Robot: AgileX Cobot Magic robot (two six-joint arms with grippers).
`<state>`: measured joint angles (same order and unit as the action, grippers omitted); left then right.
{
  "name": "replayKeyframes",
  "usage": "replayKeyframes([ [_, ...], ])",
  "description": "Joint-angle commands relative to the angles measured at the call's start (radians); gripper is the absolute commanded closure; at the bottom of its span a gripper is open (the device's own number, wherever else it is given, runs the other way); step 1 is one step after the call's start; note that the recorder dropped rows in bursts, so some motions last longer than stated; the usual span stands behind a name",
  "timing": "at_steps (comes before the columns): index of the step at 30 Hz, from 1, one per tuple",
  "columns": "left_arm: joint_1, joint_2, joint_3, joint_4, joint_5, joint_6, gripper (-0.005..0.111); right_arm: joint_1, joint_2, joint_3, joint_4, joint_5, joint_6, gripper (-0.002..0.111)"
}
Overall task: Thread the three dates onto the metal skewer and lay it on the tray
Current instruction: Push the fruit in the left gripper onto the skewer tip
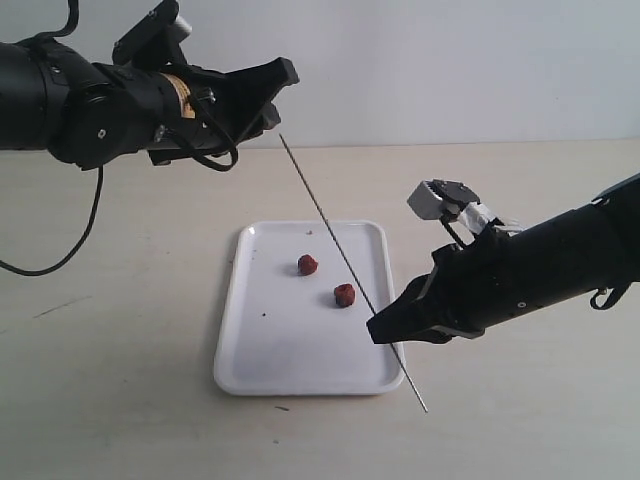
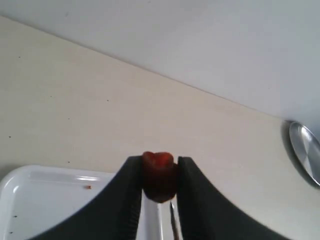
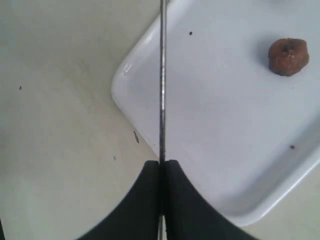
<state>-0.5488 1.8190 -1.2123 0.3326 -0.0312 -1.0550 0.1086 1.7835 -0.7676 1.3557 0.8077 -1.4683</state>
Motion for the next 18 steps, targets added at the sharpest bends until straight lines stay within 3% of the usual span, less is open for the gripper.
replayKeyframes([
  [1,-0.02,-0.008,0.0,0.005,-0.01,0.0,0.082,-0.004,-0.005,-0.007,0.007,0.027,-0.015,0.108],
  [18,-0.056,0.02,0.0,0.005,-0.018,0.0,0.082,-0.004,-0.005,-0.007,0.052,0.029,-0.049,0.108],
])
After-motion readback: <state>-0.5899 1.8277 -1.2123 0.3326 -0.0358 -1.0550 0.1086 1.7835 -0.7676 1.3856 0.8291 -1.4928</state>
